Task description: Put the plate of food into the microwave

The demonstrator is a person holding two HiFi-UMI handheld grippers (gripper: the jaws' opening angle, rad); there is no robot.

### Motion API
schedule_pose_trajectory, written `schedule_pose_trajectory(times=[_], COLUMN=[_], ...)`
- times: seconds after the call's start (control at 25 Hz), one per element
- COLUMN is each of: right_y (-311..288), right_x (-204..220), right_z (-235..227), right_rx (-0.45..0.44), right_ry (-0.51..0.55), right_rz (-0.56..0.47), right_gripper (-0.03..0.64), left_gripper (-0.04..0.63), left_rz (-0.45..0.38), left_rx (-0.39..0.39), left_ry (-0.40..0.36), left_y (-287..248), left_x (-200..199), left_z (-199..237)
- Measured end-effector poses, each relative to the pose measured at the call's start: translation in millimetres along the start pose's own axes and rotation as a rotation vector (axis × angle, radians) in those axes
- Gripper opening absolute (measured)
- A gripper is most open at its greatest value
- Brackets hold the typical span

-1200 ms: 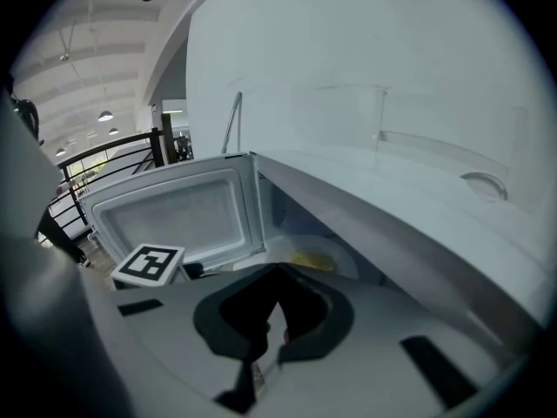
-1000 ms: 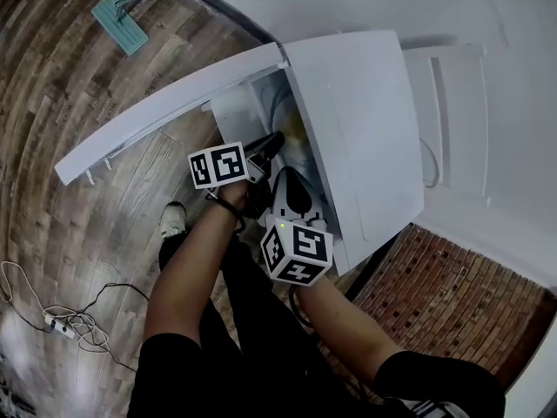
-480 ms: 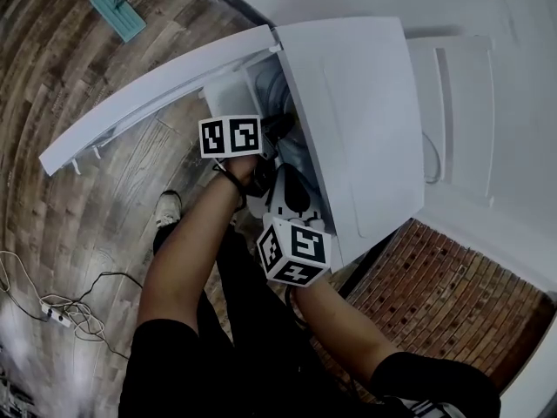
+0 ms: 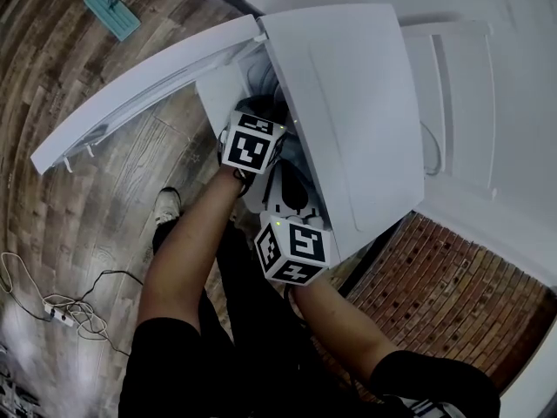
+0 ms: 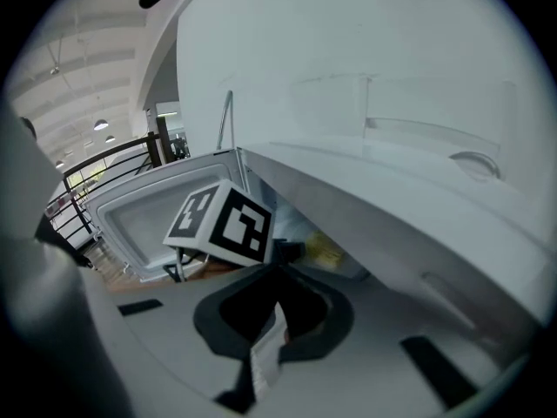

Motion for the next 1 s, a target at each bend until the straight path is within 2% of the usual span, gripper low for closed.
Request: schedule_pose_trajectory(times=[0.08, 0.2, 0.32, 0.44, 0.48, 0.52, 0.56, 0.72, 0.84, 1.0], right_y=[0, 1, 1, 3, 4, 5, 6, 11, 17, 27], right_x=[3, 5, 6, 9, 9, 9, 9, 2, -7, -26], right_z=[-3, -4, -5, -3, -1, 1, 3, 16, 22, 35], right_rx=[0.005, 0.006, 0.002, -0.016, -0.025, -0.032, -0.037, -0.063, -0.078, -0.111], right_ry=[-0.005, -0.010, -0.012, -0.024, -0.030, -0.033, -0.034, -0.030, -0.039, -0.055], right_rz=[0.004, 0.002, -0.003, 0.005, 0.008, 0.008, 0.007, -0.017, -0.042, -0.080], right_gripper=[0.005, 0.005, 0.005, 0.005, 0.005, 0.005, 0.005, 0.005, 0.005, 0.005], left_gripper=[0.091, 0.092, 0.094, 0.085, 0.025, -0.002, -0.002, -0.002, -0.002, -0.002], left_rz=[-0.034, -0.095, -0.136, -0.157, -0.160, -0.164, -0.167, -0.132, -0.129, -0.134], left_rx=[-0.069, -0.116, -0.109, -0.145, -0.163, -0.171, -0.164, -0.140, -0.193, -0.259], left_ry=[-0.111, -0.196, -0.175, -0.157, -0.176, -0.193, -0.197, -0.122, -0.086, -0.088], left_y=[1, 3, 4, 17, 23, 30, 36, 76, 123, 176], left_x=[-1, -1, -3, -4, -5, -7, -8, -4, -8, -30], left_z=[4, 7, 9, 17, 17, 16, 14, 9, 9, 9])
Point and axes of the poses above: the fingertips, and each gripper's own axes: y backward along the fingers, z to its left, x out of its underside, the point moved 1 cm from there along y, backward along the fingers, and after that the axes turned 8 degrees about -y, right-handed, at the moved point
